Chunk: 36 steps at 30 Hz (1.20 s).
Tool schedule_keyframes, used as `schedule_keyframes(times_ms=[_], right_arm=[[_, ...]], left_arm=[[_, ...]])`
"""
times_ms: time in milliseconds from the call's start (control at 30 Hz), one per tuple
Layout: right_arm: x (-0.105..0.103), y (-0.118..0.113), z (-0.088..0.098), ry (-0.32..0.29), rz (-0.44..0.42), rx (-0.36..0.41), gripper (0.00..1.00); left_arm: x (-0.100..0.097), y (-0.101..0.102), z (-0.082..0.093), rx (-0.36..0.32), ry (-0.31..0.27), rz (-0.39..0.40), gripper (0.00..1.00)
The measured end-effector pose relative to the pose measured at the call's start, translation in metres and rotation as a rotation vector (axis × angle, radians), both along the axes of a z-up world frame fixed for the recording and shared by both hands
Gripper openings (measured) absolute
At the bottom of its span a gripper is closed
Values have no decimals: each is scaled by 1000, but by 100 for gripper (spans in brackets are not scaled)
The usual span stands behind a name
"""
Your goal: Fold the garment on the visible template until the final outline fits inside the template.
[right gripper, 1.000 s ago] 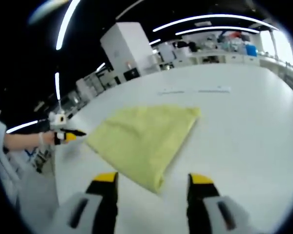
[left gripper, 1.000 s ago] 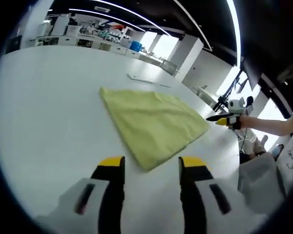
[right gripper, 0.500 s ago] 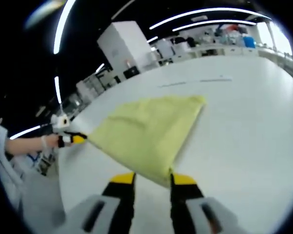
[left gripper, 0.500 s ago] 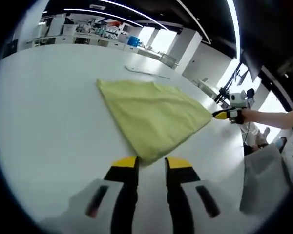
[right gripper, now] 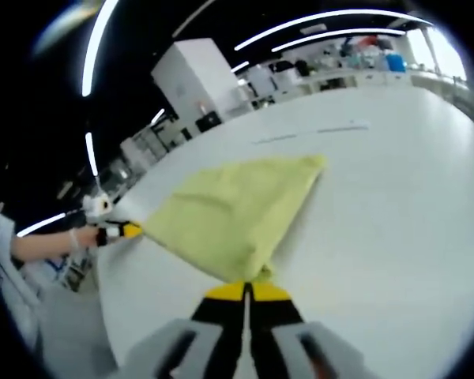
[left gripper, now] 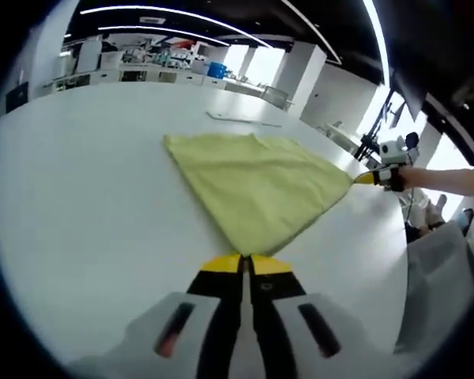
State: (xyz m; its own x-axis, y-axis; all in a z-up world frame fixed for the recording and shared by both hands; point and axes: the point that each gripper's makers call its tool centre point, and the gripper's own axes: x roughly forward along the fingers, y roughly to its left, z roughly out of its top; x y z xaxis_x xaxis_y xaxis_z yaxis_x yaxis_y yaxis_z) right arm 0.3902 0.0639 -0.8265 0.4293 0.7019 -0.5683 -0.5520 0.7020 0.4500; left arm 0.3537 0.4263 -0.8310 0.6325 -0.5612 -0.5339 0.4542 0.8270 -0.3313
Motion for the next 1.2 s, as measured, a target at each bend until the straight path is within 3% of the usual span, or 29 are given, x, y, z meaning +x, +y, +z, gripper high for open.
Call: schedule_keyframes(times_ms=[100,300,600,933,1200], right_arm=[[-5,-1,2,9,-10,24,0],[-23,-4,-2,18,19,0,0],[-51,-9,1,38,7,35,0],[-76,-14,5,48,8,58,0],[-102,-19,5,53,11,64,0]], left_arm=[[-2,1,0,-12,12,16,0],[-16,4,-6,-13,47,24,0],[-42,-5,-1,-42,46,16,0],[-84,-14,11,-63,34,4,0],[-100,-17,14,-72,31,5,0]])
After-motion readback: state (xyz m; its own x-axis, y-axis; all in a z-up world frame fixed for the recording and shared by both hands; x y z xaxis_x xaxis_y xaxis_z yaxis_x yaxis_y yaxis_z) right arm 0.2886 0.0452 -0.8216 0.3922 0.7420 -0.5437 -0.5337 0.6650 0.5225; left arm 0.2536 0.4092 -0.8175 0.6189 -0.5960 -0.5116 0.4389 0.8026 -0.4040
